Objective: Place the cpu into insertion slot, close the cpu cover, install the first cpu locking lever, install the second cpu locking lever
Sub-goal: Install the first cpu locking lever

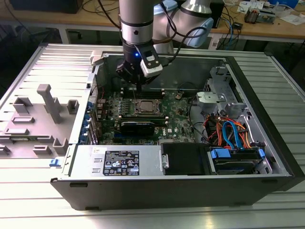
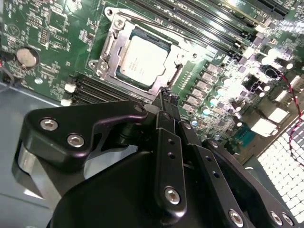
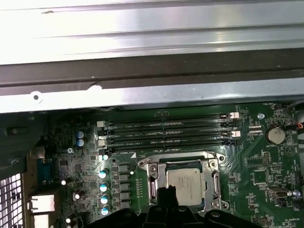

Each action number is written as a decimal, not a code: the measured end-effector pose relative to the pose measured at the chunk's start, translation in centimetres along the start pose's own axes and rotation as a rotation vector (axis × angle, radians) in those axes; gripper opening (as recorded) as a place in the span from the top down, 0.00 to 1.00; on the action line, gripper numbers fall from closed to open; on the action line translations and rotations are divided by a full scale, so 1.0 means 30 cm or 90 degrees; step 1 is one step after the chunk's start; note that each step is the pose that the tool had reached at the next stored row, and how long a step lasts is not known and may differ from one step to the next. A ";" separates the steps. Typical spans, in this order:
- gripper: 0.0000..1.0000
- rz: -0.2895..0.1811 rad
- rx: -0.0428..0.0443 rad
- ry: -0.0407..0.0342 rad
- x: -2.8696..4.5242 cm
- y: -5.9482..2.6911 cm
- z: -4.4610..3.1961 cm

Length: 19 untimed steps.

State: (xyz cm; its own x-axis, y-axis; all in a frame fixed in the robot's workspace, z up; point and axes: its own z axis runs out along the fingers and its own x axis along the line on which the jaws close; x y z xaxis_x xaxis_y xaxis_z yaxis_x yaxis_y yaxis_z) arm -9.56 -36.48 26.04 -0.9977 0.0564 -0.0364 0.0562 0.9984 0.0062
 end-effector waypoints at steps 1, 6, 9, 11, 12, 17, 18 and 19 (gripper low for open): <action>0.89 -0.003 -0.0001 0.0000 0.008 0.000 0.000; 0.89 -0.012 -0.0016 0.0001 0.063 -0.003 -0.002; 0.89 -0.017 -0.0027 0.0002 0.098 -0.005 -0.003; 0.89 -0.037 -0.0037 0.0003 0.106 -0.006 -0.003; 0.89 -0.046 -0.0040 0.0004 0.107 -0.006 -0.003; 0.89 -0.053 -0.0044 0.0014 0.109 0.009 -0.003; 0.89 -0.053 -0.0045 0.0029 0.109 0.010 -0.005; 0.89 -0.053 -0.0047 0.0045 0.109 0.010 -0.007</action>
State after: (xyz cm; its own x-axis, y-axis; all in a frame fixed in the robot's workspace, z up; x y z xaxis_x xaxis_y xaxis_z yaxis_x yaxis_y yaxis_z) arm -12.81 -35.99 26.14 -0.9992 -0.0264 -0.0301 -0.0267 0.9996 0.0108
